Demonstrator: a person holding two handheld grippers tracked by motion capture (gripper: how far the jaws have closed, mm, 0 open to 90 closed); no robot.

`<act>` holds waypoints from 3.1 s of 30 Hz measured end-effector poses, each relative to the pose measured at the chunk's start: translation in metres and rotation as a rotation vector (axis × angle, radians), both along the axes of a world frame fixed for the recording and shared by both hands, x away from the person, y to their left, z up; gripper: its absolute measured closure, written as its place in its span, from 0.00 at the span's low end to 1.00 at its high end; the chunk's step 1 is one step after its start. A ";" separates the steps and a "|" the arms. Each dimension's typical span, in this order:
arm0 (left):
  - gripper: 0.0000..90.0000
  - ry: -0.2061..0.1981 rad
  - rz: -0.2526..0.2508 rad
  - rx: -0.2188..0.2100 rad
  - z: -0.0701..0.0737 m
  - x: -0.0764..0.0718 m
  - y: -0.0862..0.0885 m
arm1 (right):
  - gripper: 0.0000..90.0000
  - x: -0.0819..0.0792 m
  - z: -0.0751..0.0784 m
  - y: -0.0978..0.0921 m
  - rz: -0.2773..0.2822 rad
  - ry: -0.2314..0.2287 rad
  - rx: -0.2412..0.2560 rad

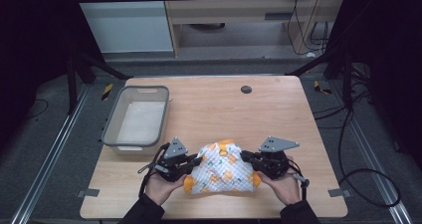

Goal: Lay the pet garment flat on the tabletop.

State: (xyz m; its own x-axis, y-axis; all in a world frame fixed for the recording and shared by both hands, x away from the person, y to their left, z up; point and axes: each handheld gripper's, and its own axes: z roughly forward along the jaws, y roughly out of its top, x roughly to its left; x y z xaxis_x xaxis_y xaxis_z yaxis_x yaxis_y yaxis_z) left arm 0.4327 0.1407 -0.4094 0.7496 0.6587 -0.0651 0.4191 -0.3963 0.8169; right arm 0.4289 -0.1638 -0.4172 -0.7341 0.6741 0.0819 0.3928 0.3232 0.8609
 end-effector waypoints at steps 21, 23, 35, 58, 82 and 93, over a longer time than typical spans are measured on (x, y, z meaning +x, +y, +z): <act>0.39 -0.066 0.273 -0.050 -0.007 0.082 0.007 | 0.68 0.081 -0.017 0.000 -0.313 -0.125 -0.063; 0.37 -0.069 0.263 -0.049 -0.007 0.073 0.016 | 0.63 0.073 -0.015 -0.006 -0.296 -0.120 -0.054; 0.36 -0.043 0.191 0.065 -0.043 0.035 0.038 | 0.51 0.026 -0.036 -0.025 -0.171 -0.060 -0.068; 0.61 0.037 0.121 0.190 -0.085 0.052 0.007 | 0.70 0.042 -0.082 0.001 -0.120 0.032 -0.198; 0.93 0.067 0.037 0.040 -0.050 0.032 0.024 | 1.00 0.022 -0.048 -0.005 -0.026 0.041 -0.100; 0.93 0.056 0.051 -0.041 -0.013 0.031 0.025 | 1.00 0.028 -0.013 -0.005 -0.033 0.022 -0.006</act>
State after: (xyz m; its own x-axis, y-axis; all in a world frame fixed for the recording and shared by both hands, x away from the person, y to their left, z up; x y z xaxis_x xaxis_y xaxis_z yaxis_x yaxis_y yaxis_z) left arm 0.4640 0.1658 -0.4228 0.7094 0.6920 -0.1340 0.4837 -0.3396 0.8067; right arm 0.4565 -0.1688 -0.4299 -0.7092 0.6988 0.0939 0.4223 0.3144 0.8502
